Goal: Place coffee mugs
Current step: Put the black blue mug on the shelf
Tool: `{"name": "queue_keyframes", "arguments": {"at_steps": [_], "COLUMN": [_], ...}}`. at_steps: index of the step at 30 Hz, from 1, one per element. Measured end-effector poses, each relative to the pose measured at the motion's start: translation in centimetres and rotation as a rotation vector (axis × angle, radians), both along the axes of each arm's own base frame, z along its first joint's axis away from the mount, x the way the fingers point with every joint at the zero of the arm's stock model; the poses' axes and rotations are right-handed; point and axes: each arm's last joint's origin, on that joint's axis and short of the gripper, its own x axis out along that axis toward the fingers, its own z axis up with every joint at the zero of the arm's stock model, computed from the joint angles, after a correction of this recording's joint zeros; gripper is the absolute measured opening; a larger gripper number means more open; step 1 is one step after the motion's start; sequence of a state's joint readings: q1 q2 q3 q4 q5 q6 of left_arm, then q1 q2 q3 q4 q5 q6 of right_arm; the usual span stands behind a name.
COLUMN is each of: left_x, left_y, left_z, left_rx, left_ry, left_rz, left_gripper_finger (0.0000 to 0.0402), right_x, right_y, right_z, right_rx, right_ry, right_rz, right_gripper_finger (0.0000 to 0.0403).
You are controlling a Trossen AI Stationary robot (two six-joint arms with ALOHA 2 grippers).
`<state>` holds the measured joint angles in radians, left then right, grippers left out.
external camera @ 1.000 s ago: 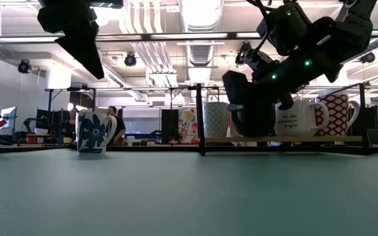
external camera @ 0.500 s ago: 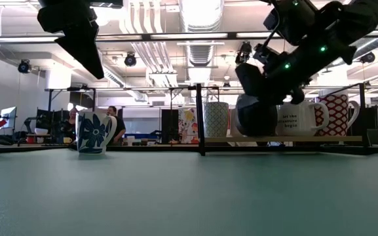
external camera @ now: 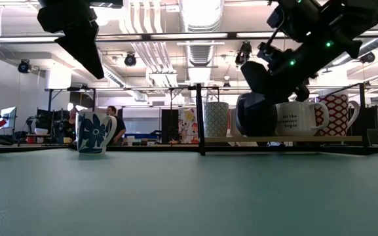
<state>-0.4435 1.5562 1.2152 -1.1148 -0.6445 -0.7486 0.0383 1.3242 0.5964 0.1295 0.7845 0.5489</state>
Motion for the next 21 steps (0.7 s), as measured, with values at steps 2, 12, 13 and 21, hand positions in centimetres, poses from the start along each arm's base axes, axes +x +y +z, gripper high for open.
{"name": "queue_keyframes", "arguments": {"at_steps": [2,12,13,21], "left_x": [0.0,0.0,0.0,0.0], "left_y": [0.0,0.0,0.0,0.0], "left_z": [0.0,0.0,0.0,0.0], "left_rx": [0.000,0.000,0.000,0.000], "left_ry": [0.000,0.000,0.000,0.000], "left_rz": [0.000,0.000,0.000,0.000], "left_gripper_finger": [0.0100,0.0100,0.0100,0.0100], "right_x": [0.1,0.1,0.1,-0.1], "right_y": [0.0,-0.8,-0.9,-1.1], "right_z": [-0.4,-1.3,-1.3,-1.4], "right_rx": [0.004,0.010,0.008,-0.001], "right_ry": [0.014,0.053,0.054,0.074], "right_rz": [-0.005,-0.050,-0.053,-0.068], "right_gripper_finger": [0.0100,0.0098,0.0097,0.0094]}}
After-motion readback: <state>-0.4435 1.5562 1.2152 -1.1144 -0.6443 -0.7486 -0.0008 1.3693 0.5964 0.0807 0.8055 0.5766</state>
